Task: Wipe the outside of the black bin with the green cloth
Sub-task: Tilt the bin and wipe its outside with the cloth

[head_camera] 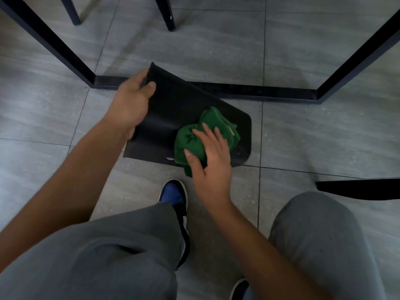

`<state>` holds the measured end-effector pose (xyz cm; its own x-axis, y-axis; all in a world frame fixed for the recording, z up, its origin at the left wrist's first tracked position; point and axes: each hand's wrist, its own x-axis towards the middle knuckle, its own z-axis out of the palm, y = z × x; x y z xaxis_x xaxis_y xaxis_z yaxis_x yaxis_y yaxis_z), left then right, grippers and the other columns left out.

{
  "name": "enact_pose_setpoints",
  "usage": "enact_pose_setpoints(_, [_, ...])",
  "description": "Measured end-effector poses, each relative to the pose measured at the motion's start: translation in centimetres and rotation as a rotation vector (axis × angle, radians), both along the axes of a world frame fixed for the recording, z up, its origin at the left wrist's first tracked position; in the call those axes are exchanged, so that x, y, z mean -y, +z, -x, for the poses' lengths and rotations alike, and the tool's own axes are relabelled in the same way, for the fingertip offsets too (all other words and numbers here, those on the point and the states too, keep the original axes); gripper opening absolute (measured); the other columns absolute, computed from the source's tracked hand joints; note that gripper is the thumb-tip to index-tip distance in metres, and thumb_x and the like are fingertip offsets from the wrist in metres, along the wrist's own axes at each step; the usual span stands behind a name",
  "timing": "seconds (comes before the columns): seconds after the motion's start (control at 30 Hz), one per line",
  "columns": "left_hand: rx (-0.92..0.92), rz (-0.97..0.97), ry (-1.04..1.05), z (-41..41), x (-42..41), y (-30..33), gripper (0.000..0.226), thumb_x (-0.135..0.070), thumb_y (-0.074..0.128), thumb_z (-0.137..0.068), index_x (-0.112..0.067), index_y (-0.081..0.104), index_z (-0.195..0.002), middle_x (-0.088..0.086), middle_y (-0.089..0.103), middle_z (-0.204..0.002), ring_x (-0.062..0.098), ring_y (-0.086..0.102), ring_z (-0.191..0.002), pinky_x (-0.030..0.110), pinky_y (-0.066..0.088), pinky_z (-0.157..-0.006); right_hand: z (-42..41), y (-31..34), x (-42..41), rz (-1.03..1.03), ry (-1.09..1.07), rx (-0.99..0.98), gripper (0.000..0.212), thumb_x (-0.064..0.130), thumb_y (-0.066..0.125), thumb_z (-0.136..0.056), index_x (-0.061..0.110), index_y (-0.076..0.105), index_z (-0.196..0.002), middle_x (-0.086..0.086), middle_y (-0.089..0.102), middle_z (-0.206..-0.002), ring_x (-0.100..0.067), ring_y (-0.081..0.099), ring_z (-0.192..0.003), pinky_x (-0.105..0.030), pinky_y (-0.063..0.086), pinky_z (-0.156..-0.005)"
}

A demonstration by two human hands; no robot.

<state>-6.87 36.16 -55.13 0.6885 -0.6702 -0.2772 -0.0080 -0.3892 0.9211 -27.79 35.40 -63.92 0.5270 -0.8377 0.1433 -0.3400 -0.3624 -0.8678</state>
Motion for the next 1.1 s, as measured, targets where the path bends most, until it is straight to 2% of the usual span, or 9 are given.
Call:
enact_pose_setpoints(0.1, [-0.085,0.011,0.013,-0.9,0.6,0.9,0.039,-0.015,0.051,-0.106,-0.016,0.056,-0.144,0.008,0.070,-0.131,0.022,0.069,-0.118,0.043,0.057,-0.102,0.4,0.0,-0.1,-0.014,0.040,0.043,0.047,0.039,0.060,-0.099,0.022,0.060,-0.143,0.003,0.051,-0.159,-0.023,0.032,-0.156,-0.060,0.033,-0.122])
enact_pose_setpoints(0.2, [-0.136,0.040,-0.083,-0.1,0.9,1.4,0.029,-0.019,0.060,-0.103,-0.010,0.065,-0.130,0.006,0.078,-0.113,0.021,0.075,-0.105,0.033,0.061,-0.088,0.4,0.1,1.1,-0.053,-0.045,0.052,0.049,0.043,0.057,-0.101,0.022,0.058,-0.145,0.003,0.049,-0.160,-0.023,0.031,-0.157,-0.054,0.031,-0.125])
enact_pose_setpoints(0.33, [-0.039,-0.010,-0.254,1.6,0.4,1.4,0.014,-0.024,0.061,-0.103,-0.023,0.073,-0.110,-0.007,0.080,-0.101,0.011,0.076,-0.099,0.023,0.058,-0.083,0.7,-0.4,3.3,-0.060,-0.127,0.039,0.052,0.046,0.053,-0.102,0.023,0.053,-0.149,0.001,0.046,-0.163,-0.026,0.030,-0.158,-0.047,0.028,-0.126])
enact_pose_setpoints(0.5, [0.149,-0.119,-0.492,2.5,-0.8,0.8,0.035,-0.027,0.065,-0.100,-0.035,0.056,-0.133,-0.022,0.068,-0.121,-0.011,0.065,-0.111,0.009,0.051,-0.089,1.0,-1.6,5.7,-0.099,-0.197,0.071,0.053,0.048,0.049,-0.104,0.019,0.052,-0.149,-0.004,0.050,-0.159,-0.029,0.038,-0.154,-0.053,0.032,-0.125])
enact_pose_setpoints(0.57, [0.153,-0.093,-0.476,3.0,-1.4,0.0,0.037,-0.024,0.062,-0.102,-0.035,0.054,-0.136,-0.022,0.067,-0.124,-0.012,0.063,-0.113,0.008,0.049,-0.092,0.9,-1.8,6.6,-0.109,-0.209,0.092,0.055,0.050,0.048,-0.105,0.017,0.053,-0.148,-0.005,0.053,-0.156,-0.029,0.043,-0.150,-0.055,0.036,-0.122])
enact_pose_setpoints(0.7, [0.254,-0.045,-0.335,4.4,-1.4,-1.3,0.016,-0.028,0.058,-0.104,-0.033,0.066,-0.117,-0.025,0.069,-0.107,-0.015,0.065,-0.102,0.008,0.050,-0.089,0.9,-2.5,8.0,-0.116,-0.223,0.101,0.061,0.055,0.045,-0.104,0.014,0.054,-0.147,-0.006,0.058,-0.150,-0.027,0.049,-0.145,-0.053,0.040,-0.119])
enact_pose_setpoints(0.87, [0.254,-0.058,-0.332,4.7,-1.0,-1.3,0.017,-0.032,0.056,-0.105,-0.029,0.068,-0.116,-0.025,0.068,-0.106,-0.016,0.065,-0.100,0.008,0.050,-0.091,1.6,-3.0,9.2,-0.188,-0.310,0.140,0.054,0.047,0.049,-0.105,0.016,0.053,-0.148,-0.005,0.060,-0.147,-0.023,0.056,-0.137,-0.051,0.045,-0.116])
enact_pose_setpoints(1.03, [0.158,-0.213,-0.320,4.1,-0.8,-1.2,0.019,-0.047,0.049,-0.104,-0.036,0.062,-0.113,-0.026,0.065,-0.098,-0.026,0.059,-0.083,-0.005,0.042,-0.074,2.8,-4.1,9.8,-0.308,-0.383,0.117,0.057,0.053,0.051,-0.103,0.021,0.051,-0.150,-0.003,0.067,-0.138,-0.020,0.064,-0.127,-0.048,0.052,-0.110])
enact_pose_setpoints(1.1, [0.138,-0.224,-0.292,3.8,-0.7,-1.4,0.021,-0.049,0.049,-0.104,-0.035,0.062,-0.113,-0.025,0.065,-0.097,-0.025,0.059,-0.080,-0.007,0.041,-0.070,3.0,-3.7,10.2,-0.401,-0.486,0.175,0.050,0.043,0.053,-0.107,0.017,0.053,-0.149,0.004,0.069,-0.127,-0.015,0.067,-0.117,-0.043,0.055,-0.107])
